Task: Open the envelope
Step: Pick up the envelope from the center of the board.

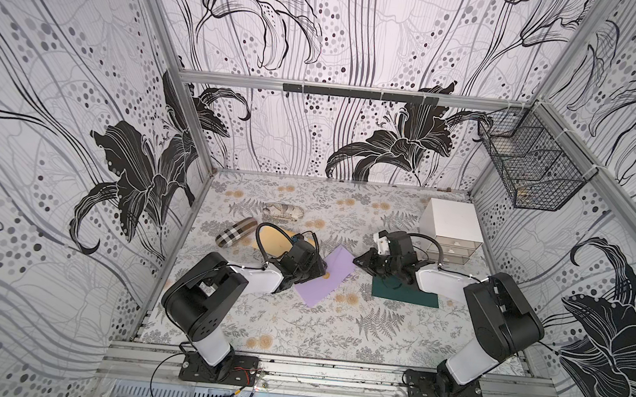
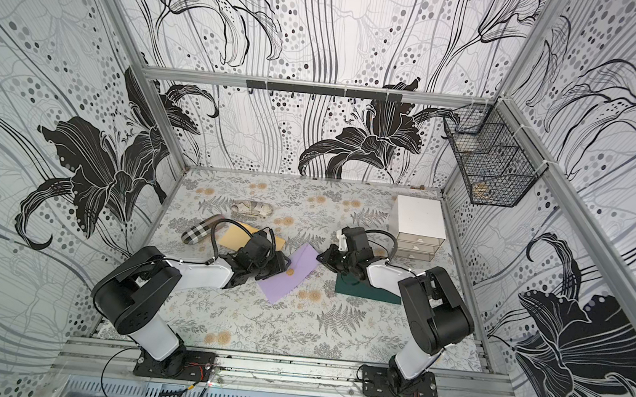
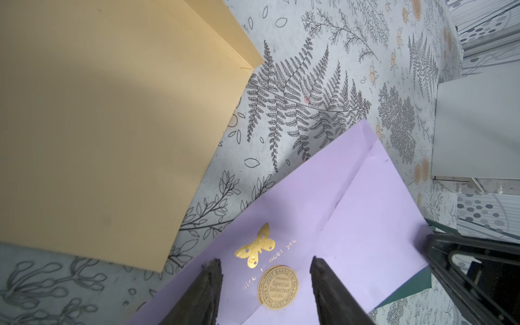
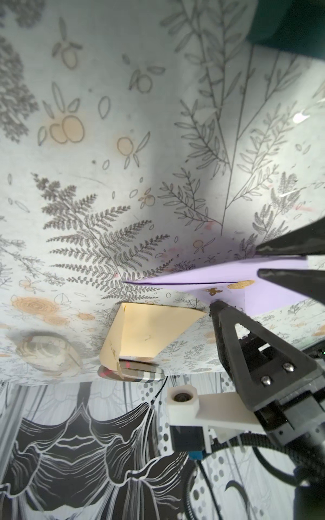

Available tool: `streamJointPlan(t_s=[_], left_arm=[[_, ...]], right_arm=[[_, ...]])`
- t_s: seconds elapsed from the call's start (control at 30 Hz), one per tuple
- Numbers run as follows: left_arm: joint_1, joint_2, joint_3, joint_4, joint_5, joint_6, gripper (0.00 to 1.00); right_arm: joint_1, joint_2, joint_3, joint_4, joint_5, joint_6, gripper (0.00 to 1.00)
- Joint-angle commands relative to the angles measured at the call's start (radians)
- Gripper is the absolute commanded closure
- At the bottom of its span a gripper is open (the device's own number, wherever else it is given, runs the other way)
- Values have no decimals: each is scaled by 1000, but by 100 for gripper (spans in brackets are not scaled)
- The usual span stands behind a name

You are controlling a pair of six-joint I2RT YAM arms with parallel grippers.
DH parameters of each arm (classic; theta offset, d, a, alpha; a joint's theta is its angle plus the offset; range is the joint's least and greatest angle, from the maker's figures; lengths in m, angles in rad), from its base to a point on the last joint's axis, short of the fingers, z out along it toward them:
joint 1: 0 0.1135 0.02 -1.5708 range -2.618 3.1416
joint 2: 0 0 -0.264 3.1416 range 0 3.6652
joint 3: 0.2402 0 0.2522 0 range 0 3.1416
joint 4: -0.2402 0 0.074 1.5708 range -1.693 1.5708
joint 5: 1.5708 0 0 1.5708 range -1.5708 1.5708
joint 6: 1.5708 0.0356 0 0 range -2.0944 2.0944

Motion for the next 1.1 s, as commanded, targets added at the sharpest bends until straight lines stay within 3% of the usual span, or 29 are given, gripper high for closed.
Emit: streamJointPlan(t_s=[0.0,0.23,0.4,0.5,0.8,0.93,1.07], left_arm=[[-4,20,-6,-75,-2,15,45],[4,-24,37,-160,-17,62,44],[37,-167,80,-268,-71,84,36],[70,-256,65,-254,-48,65,30],[91,-294,14,7,177,-57,29],[81,-247,-72,348,221,-270,29],[46,-160,-121,656,193,-427,29]], right_arm=[[1,-2,-10,1,-5,-8,98],[0,-54,7,-101,50,-58,100],[-37,-168,18,-221,147,-68,100],[-69,-280,16,-263,214,-54,100],[-106,-493,55,-303,414,58,100],[-105,-531,10,-217,491,143,100],[-105,-533,-18,-145,567,240,100]])
